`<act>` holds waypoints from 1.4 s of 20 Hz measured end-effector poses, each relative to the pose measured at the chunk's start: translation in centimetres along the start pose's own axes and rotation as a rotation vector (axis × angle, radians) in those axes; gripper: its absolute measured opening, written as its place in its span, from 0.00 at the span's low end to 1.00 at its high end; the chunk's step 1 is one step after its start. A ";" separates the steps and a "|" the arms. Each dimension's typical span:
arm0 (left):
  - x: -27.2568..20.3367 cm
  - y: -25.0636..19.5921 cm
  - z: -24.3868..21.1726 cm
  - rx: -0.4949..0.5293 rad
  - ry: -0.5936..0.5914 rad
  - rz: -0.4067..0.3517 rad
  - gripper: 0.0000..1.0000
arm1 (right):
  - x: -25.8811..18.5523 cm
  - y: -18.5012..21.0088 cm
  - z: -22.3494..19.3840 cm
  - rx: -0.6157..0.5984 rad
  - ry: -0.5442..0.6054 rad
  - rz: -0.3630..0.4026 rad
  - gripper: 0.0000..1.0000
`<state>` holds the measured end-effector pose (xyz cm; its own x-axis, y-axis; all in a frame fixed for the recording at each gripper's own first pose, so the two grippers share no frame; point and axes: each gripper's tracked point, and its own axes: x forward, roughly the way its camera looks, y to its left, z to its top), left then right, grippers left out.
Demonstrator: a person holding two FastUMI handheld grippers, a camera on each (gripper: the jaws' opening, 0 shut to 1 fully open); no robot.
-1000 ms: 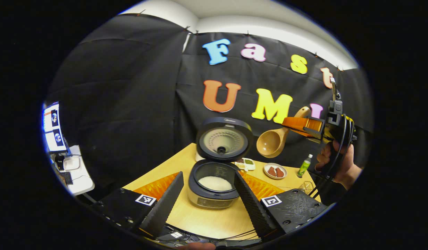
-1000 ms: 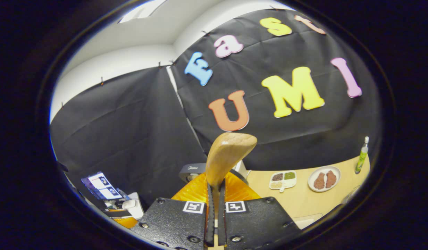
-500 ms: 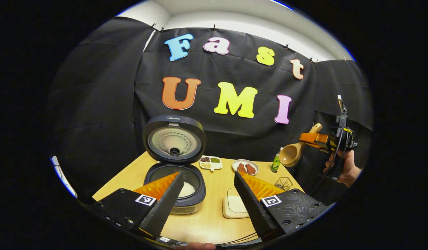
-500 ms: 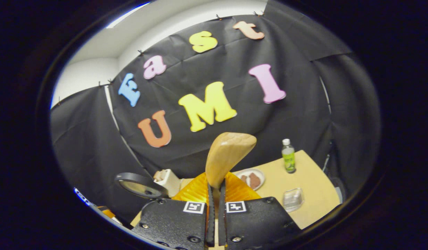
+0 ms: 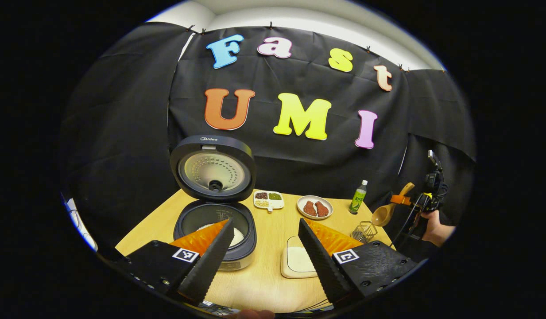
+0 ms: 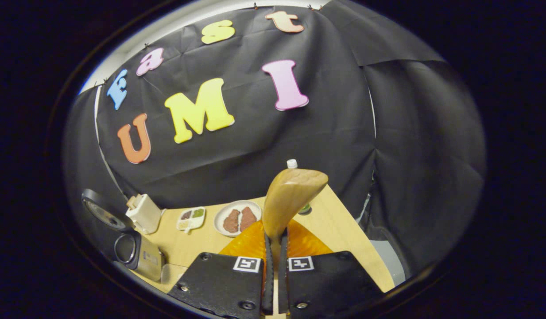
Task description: Close the left gripper, press the button to open the rice cooker; take a wooden spoon from the chopstick holder with the right hand, scoop a spoonful of rice and pour it into the rice cooker, then put the wooden spoon back into the chopstick holder.
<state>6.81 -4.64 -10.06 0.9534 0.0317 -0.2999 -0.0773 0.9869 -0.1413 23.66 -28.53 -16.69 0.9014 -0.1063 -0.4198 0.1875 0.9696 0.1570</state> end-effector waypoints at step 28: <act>1.6 5.3 11.3 -0.002 -0.190 0.155 0.95 | 1.2 -1.8 2.3 -0.115 -0.168 -0.042 0.96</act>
<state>11.26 2.39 -0.62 0.9679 0.2118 -0.1351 -0.2271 0.9677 -0.1097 25.28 -30.93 -15.41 0.9479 -0.1728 -0.2677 0.1890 0.9813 0.0355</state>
